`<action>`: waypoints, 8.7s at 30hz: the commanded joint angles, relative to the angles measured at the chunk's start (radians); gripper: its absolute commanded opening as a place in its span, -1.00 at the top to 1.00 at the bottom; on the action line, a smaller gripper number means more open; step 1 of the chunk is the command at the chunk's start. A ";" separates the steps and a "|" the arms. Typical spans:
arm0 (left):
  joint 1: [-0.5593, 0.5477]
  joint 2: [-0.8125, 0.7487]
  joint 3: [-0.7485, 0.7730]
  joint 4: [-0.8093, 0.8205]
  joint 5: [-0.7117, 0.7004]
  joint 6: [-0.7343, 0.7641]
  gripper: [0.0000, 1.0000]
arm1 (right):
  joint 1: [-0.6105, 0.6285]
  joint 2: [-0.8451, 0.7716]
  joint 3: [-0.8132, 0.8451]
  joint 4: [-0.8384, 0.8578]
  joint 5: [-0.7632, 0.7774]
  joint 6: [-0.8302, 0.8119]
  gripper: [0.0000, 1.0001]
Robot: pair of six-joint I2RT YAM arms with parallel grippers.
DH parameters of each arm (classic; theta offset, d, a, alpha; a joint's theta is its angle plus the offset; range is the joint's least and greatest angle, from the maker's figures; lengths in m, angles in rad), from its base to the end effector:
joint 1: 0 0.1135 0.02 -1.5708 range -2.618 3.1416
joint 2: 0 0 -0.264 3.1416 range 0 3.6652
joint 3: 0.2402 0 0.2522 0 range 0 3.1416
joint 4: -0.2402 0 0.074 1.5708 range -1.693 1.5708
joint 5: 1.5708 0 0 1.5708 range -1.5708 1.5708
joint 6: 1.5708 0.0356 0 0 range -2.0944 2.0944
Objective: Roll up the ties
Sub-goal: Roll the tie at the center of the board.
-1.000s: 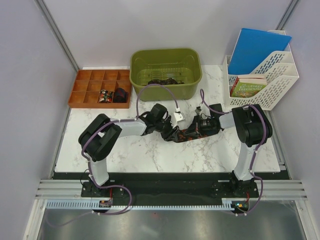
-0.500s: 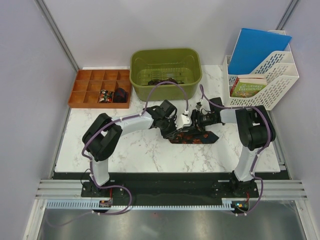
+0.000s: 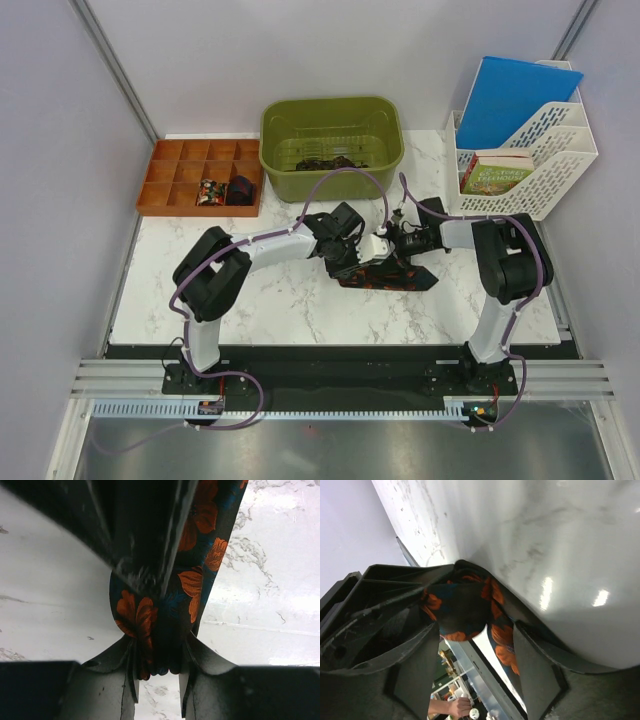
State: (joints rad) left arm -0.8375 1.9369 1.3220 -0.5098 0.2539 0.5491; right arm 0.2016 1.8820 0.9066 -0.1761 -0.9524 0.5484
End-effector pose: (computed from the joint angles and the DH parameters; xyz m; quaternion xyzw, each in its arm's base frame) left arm 0.2584 -0.3002 0.1699 0.6398 0.7261 -0.1537 0.1994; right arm 0.3140 0.0938 0.1092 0.0560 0.8727 0.4850 0.0079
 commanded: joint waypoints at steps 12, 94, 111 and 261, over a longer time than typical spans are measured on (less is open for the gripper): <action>0.075 -0.081 -0.151 0.125 0.008 -0.211 0.96 | -0.042 0.177 0.164 -0.120 0.132 -0.203 -0.25; 0.090 -0.059 -0.175 0.106 0.038 -0.167 0.96 | 0.064 -0.004 0.083 0.098 0.004 0.087 0.07; 0.090 -0.058 -0.173 0.108 0.030 -0.169 0.96 | 0.107 -0.003 0.078 0.056 0.012 0.064 -0.11; 0.072 0.154 0.062 -0.266 0.081 0.109 0.96 | -0.038 -0.038 -0.031 0.167 -0.028 0.134 0.01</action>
State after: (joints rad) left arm -0.8124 2.0342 1.4506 -0.6582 0.4530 0.6281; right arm 0.1432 1.8961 0.8852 -0.1223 -0.9733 0.5804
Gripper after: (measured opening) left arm 0.372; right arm 0.492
